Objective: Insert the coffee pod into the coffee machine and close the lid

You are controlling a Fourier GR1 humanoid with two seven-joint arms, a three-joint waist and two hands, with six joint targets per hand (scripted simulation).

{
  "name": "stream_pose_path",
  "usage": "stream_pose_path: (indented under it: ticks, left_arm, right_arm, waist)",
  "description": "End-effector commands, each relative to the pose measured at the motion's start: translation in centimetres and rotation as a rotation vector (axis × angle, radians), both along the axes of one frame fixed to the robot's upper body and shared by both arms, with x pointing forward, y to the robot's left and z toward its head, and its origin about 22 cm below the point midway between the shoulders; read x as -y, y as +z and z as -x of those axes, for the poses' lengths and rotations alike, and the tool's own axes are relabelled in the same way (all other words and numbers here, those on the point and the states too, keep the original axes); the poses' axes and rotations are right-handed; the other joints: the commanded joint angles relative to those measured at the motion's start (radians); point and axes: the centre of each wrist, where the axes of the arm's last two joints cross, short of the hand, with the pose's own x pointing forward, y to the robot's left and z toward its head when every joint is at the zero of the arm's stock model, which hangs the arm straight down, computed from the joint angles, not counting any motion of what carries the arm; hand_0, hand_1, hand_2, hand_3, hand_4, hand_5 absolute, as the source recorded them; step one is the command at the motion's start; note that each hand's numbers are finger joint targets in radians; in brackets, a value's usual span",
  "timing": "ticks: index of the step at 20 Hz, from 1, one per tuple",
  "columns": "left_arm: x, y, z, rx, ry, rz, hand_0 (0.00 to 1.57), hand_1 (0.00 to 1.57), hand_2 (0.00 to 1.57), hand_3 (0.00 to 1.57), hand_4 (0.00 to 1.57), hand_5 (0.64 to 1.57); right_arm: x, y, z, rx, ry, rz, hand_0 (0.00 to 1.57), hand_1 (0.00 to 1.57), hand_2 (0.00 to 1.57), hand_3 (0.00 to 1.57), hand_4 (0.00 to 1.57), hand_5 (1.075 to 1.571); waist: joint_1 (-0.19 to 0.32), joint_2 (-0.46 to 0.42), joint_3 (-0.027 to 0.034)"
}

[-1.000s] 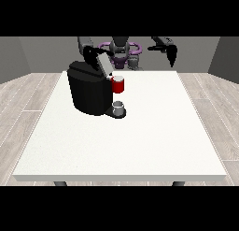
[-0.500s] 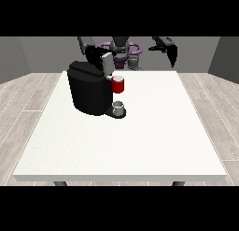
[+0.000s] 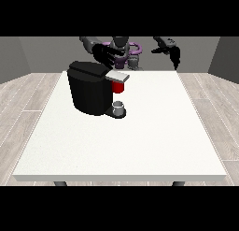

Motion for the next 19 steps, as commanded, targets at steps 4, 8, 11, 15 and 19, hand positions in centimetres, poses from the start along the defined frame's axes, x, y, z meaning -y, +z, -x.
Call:
stream_pose_path:
  ticks: [4, 8, 11, 15, 19]
  left_arm:
    - [0.6, -0.3, -0.6, 0.026, 0.036, 0.004, 0.00, 0.00, 0.00, 0.00, 0.18, 1.571]
    - [0.8, -2.1, 0.6, -0.002, 0.008, 0.025, 0.00, 0.00, 0.00, 0.00, 0.00, 1.571]
    - [0.2, -0.2, 0.1, -0.007, 0.008, 0.020, 0.00, 0.00, 0.00, 0.00, 0.20, 1.571]
    - [1.4, -3.6, 1.1, -0.010, 0.053, 0.022, 0.00, 0.00, 0.00, 0.00, 0.17, 1.571]
    - [-0.1, -4.5, 2.2, -0.060, 0.055, 0.035, 0.00, 0.00, 0.00, 0.00, 0.19, 1.571]
  right_arm:
    - [-2.6, 2.0, -0.5, 0.028, 0.057, 0.017, 0.00, 0.00, 0.00, 0.00, 0.12, 1.571]
    - [-4.0, 0.9, 0.3, 0.090, 0.100, -0.003, 0.00, 0.00, 0.00, 0.00, 0.03, 1.571]
    - [-4.1, -2.0, 1.7, 0.040, 0.141, -0.065, 0.00, 0.00, 0.00, 0.00, 0.18, 1.571]
    - [-5.6, -3.7, 4.3, -0.032, 0.184, -0.192, 0.00, 0.00, 0.00, 0.00, 0.27, 1.571]
    - [-4.2, -8.3, 7.7, -0.134, 0.105, -0.259, 0.00, 0.00, 0.00, 0.00, 0.16, 1.571]
  waist:
    - [-0.020, 0.002, 0.0002]
    - [-0.012, -0.010, 0.0001]
    - [-0.036, -0.075, 0.0005]
    - [-0.083, -0.131, 0.0003]
    - [-0.124, -0.198, 0.0004]
